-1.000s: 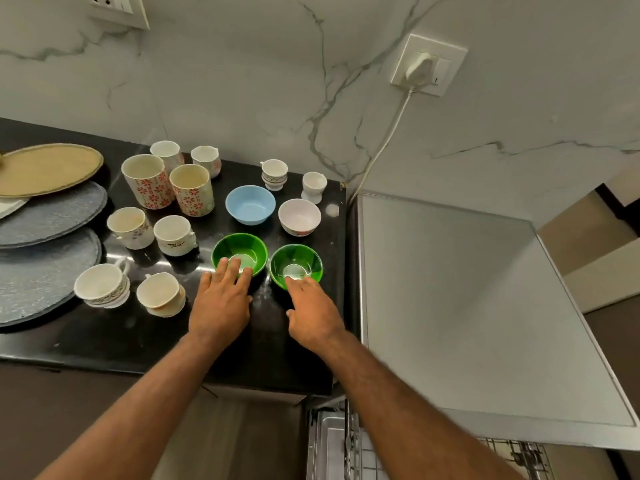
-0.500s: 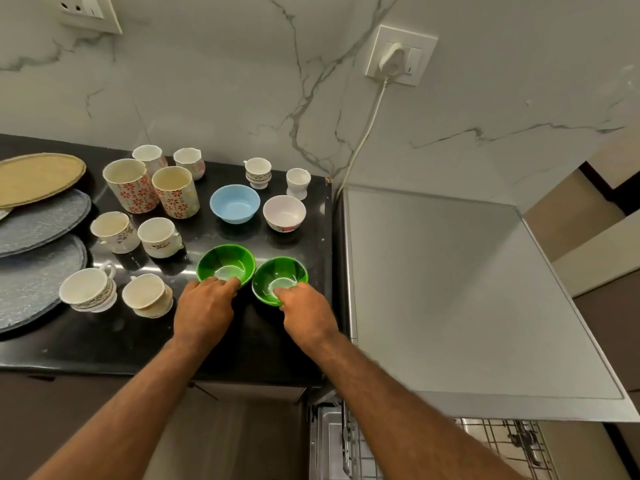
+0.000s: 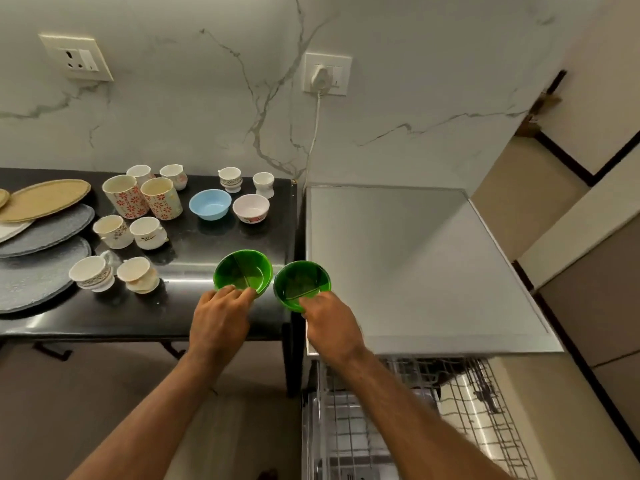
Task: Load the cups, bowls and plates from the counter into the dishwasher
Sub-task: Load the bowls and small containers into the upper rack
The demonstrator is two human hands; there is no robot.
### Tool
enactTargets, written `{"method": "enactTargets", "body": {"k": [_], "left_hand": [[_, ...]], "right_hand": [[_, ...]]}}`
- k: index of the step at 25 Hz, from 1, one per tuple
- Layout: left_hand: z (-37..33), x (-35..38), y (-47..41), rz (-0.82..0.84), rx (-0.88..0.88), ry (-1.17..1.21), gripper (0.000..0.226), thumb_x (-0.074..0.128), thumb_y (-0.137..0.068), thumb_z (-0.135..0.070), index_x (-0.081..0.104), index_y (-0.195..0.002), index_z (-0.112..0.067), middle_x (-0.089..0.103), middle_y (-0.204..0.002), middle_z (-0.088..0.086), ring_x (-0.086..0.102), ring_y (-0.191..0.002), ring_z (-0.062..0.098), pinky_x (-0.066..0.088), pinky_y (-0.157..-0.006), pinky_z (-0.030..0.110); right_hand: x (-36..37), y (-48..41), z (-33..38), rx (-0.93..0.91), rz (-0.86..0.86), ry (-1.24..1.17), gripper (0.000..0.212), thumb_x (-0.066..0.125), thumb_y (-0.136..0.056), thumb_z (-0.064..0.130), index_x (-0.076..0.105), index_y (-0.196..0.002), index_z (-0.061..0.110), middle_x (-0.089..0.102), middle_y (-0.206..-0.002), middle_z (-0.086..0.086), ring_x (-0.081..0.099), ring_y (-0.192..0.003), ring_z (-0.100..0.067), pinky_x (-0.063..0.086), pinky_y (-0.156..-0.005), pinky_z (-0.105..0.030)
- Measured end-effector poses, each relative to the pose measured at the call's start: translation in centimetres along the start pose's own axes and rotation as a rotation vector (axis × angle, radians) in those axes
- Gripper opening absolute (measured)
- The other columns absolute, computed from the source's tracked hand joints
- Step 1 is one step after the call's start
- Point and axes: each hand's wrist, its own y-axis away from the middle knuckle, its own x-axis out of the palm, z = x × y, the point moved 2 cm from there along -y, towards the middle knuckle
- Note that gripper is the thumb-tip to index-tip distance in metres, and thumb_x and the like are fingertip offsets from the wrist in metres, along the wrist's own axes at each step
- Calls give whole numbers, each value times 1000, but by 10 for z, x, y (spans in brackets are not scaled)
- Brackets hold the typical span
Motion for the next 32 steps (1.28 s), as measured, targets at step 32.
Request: {"method": "enactTargets", "body": {"k": [32], "left_hand": [[-296,260,122,32,436,272,35,52,-81,-10,76,-106,-11,78,-104,5,70,-109,31,41,-94,47]], "right_hand": [[79,328,-278,421,-146,23,34,70,-79,-3,75,-111,10,74,-92,-8,66,-87,-23,61,-66,-39]]}}
